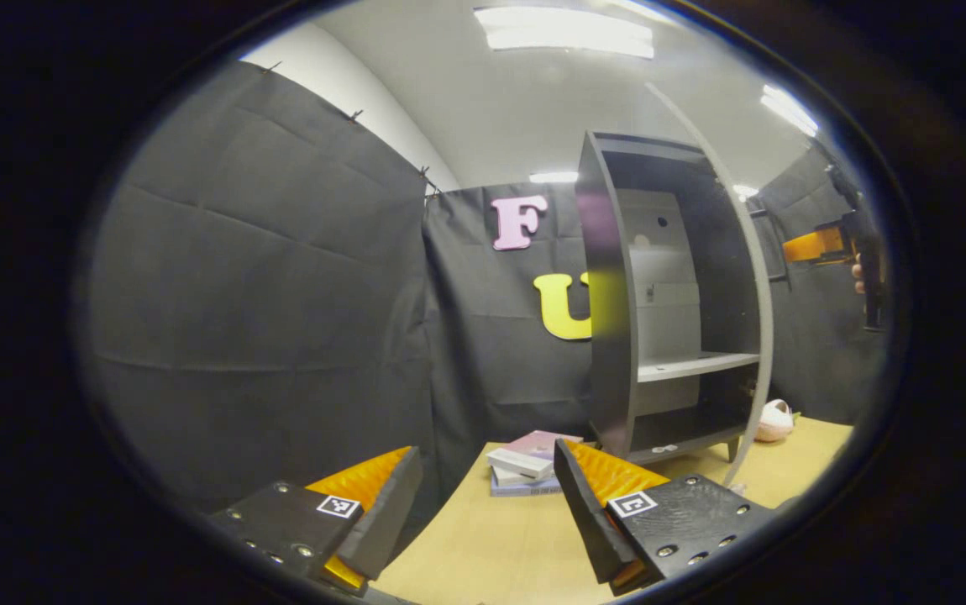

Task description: Open the cabinet door with the right hand, grasp the bottle in the cabinet with the left hand and place it on the coaster, then close the cabinet door with the right hand.

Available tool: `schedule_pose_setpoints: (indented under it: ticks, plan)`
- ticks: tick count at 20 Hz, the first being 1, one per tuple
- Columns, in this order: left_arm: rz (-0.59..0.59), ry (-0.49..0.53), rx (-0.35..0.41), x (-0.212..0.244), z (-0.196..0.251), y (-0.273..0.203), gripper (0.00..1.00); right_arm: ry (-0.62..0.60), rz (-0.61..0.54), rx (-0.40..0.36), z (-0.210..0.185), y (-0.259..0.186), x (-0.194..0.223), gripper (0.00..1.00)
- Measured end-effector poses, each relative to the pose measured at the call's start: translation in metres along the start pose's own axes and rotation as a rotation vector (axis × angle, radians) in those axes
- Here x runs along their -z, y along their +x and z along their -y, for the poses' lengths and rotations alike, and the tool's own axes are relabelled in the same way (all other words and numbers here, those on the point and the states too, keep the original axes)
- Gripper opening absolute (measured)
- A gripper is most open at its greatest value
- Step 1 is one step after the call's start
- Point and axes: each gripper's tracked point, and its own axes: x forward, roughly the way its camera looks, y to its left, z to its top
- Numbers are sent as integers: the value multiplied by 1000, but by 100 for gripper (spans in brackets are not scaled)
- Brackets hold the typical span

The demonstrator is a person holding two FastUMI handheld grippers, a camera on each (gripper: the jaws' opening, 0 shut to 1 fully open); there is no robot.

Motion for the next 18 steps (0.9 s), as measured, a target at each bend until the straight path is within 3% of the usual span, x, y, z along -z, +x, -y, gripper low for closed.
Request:
schedule_pose_setpoints:
  ticks: [9,18]
  plan:
    - [-7,-12,19,-4,-1,7,89,-2,-55,18,3,-9,22,93]
    - [20,-5,70,-33,64,15,89,-10,-74,40,64,-44,39,93]
